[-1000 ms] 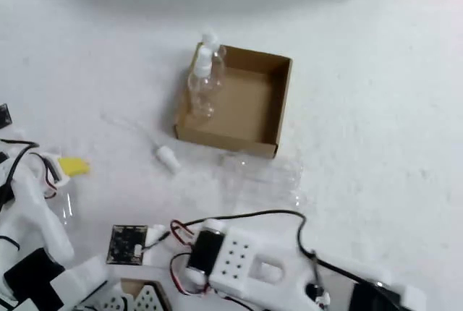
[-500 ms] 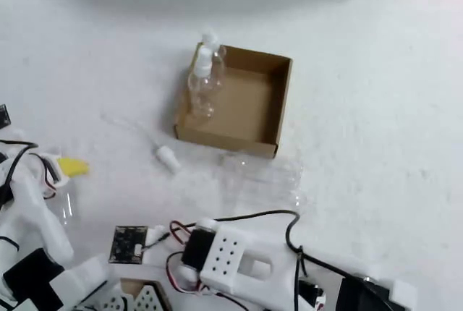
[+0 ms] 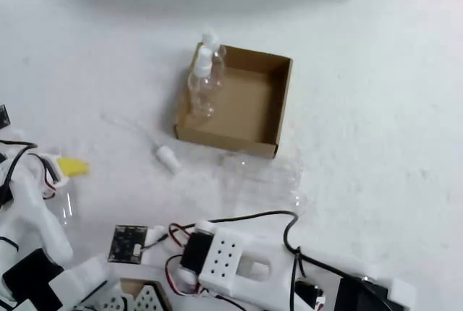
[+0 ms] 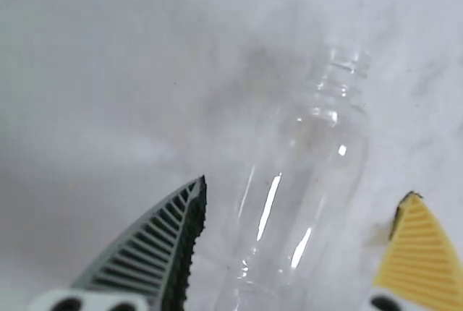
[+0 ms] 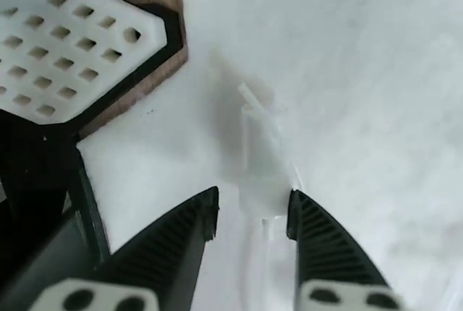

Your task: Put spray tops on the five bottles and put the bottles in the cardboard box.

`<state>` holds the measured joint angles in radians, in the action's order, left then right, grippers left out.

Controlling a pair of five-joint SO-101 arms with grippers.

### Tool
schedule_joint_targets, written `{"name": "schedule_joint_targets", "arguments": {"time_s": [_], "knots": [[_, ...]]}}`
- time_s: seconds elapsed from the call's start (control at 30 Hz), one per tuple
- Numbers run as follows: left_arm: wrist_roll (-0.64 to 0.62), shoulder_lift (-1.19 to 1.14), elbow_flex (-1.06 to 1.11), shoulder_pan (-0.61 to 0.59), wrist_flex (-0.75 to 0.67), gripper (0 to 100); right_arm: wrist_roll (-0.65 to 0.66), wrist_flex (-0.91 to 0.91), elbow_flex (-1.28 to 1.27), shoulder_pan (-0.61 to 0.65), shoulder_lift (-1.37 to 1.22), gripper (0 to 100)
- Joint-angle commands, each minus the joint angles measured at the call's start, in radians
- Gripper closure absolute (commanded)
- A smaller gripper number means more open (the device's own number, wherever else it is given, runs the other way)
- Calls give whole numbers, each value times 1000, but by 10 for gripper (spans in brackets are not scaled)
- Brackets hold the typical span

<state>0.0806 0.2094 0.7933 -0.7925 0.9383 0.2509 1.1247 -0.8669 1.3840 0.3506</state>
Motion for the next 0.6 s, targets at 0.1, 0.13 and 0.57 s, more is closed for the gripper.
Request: {"name": "schedule_joint_targets", "arguments": {"time_s": [0.1, 0.13, 0.57], "knots": [[-8, 4, -43, 5, -18, 619, 9, -53, 26, 101, -5, 854], [-8, 4, -43, 5, -18, 619, 9, -53, 26, 101, -5, 854], [-5, 4, -40, 5, -18, 619, 61, -59, 35, -24, 7, 854]]}}
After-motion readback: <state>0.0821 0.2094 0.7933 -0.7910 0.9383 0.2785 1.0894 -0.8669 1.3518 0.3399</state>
